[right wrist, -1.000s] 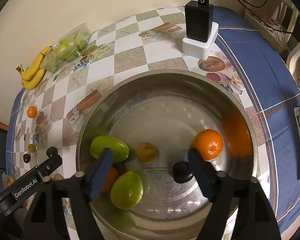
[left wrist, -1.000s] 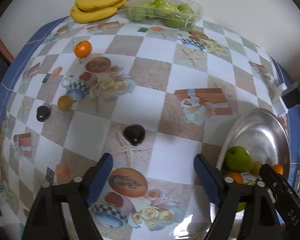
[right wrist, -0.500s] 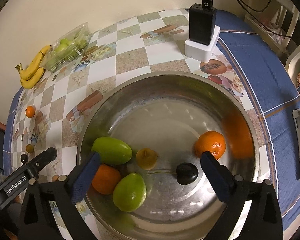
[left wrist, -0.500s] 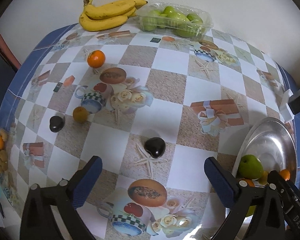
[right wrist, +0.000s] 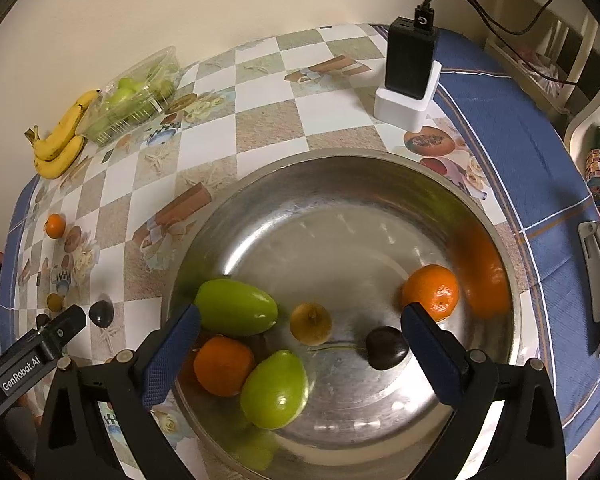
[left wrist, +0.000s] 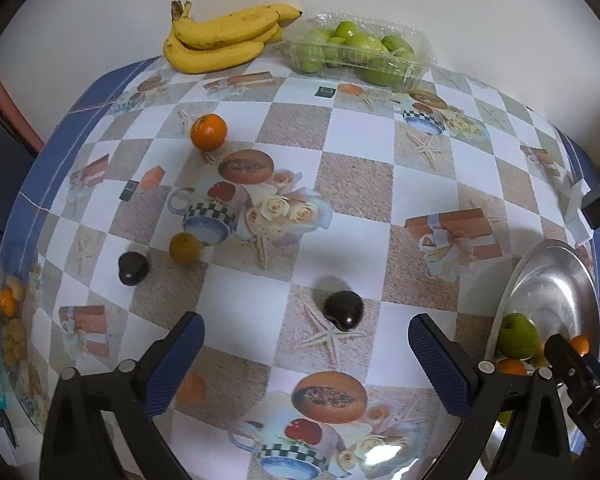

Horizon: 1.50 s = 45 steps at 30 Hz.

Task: Organize fruits
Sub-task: 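Withdraw both open tools from the bowl toward the dark plums, then grasp a dark plum with the left tool while the right tool grasps another plum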

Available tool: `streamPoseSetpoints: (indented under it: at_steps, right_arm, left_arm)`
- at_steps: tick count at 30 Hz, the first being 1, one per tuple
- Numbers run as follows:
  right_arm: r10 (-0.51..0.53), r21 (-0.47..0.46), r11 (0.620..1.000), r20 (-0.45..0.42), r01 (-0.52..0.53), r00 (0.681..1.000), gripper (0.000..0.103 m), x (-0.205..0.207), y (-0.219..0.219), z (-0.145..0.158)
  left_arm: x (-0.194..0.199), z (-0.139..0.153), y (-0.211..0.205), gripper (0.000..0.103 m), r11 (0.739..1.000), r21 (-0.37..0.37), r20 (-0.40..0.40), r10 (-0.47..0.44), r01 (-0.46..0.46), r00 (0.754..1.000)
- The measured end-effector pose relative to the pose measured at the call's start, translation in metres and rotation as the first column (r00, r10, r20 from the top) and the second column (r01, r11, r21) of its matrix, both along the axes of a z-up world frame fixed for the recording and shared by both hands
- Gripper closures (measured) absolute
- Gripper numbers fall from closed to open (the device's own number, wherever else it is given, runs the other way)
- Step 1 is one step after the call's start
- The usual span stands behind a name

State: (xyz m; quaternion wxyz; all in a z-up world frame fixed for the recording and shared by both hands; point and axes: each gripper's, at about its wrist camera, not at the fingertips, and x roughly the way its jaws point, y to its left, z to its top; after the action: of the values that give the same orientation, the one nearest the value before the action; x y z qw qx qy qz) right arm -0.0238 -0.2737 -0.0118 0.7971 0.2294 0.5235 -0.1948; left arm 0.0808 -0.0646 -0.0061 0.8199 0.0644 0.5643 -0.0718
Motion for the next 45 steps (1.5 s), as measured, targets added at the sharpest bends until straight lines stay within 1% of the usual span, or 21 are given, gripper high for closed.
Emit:
streamPoseSetpoints:
  at_steps: [9, 15, 17, 19, 20, 23, 26, 34, 35, 36, 38, 40, 42, 43, 45]
  right_arm:
    - [0.031, -0.012, 0.999, 0.024, -0.03, 0.999, 0.003, 0.016, 0.026, 0.009]
    - [0.081, -0.016, 0.997, 0.082, -0.08, 0.993, 0.003, 0.032, 0.056, 0.024]
    - [0.107, -0.021, 0.994, 0.108, -0.105, 0.988, 0.003, 0.04, 0.069, 0.03]
    - [0.134, -0.024, 0.991, 0.127, -0.132, 0.983, 0.003, 0.047, 0.081, 0.033]
    - [0.146, -0.027, 0.989, 0.133, -0.144, 0.98, 0.003, 0.05, 0.087, 0.034]
    - [0.181, -0.021, 0.983, 0.14, -0.18, 0.973, 0.003, 0.06, 0.105, 0.031]
    - [0.215, -0.01, 0.976, 0.128, -0.216, 0.968, 0.003, 0.069, 0.12, 0.025]
    - [0.276, -0.008, 0.961, 0.073, -0.276, 0.958, 0.003, 0.085, 0.154, -0.001]
    - [0.281, -0.004, 0.96, 0.07, -0.281, 0.957, 0.004, 0.087, 0.157, -0.004]
    - [0.285, -0.003, 0.958, 0.067, -0.285, 0.956, 0.005, 0.089, 0.159, -0.006]
    - [0.293, -0.006, 0.956, 0.059, -0.293, 0.954, 0.013, 0.092, 0.163, -0.009]
    - [0.297, -0.001, 0.955, 0.057, -0.297, 0.953, 0.017, 0.093, 0.166, -0.012]
    - [0.299, -0.003, 0.954, 0.05, -0.299, 0.953, 0.025, 0.095, 0.168, -0.015]
    - [0.297, -0.004, 0.955, 0.047, -0.297, 0.954, 0.03, 0.095, 0.168, -0.016]
    - [0.293, -0.001, 0.956, 0.041, -0.293, 0.955, 0.033, 0.096, 0.167, -0.019]
  left_arm:
    - [0.01, 0.006, 0.024, 0.0, 1.0, -0.001, 0.02, 0.003, -0.003, 1.0]
    - [0.023, 0.015, 0.061, 0.0, 0.999, -0.022, 0.046, 0.043, -0.042, 0.998]
    - [0.028, 0.016, 0.074, 0.0, 0.999, -0.019, 0.053, 0.052, -0.051, 0.997]
    - [0.034, 0.018, 0.091, 0.0, 0.996, -0.017, 0.065, 0.084, -0.083, 0.994]
    - [0.037, 0.018, 0.102, 0.0, 0.994, -0.03, 0.066, 0.106, -0.104, 0.992]
    - [0.045, 0.018, 0.124, 0.0, 0.986, -0.072, 0.049, 0.157, -0.153, 0.986]
    - [0.052, 0.011, 0.144, 0.0, 0.975, -0.091, 0.018, 0.205, -0.203, 0.979]
    - [0.065, -0.015, 0.164, 0.001, 0.96, -0.131, -0.073, 0.239, -0.247, 0.968]
    - [0.066, -0.018, 0.165, 0.003, 0.959, -0.135, -0.081, 0.239, -0.249, 0.968]
    - [0.067, -0.019, 0.166, 0.006, 0.959, -0.139, -0.084, 0.238, -0.248, 0.968]
    - [0.068, -0.022, 0.167, 0.008, 0.957, -0.156, -0.095, 0.234, -0.246, 0.968]
    - [0.069, -0.025, 0.167, 0.011, 0.955, -0.165, -0.104, 0.23, -0.245, 0.968]
    - [0.07, -0.027, 0.167, 0.015, 0.956, -0.17, -0.109, 0.222, -0.238, 0.969]
    - [0.071, -0.028, 0.166, 0.015, 0.956, -0.173, -0.114, 0.219, -0.236, 0.969]
    - [0.072, -0.03, 0.166, 0.016, 0.955, -0.181, -0.122, 0.214, -0.234, 0.969]
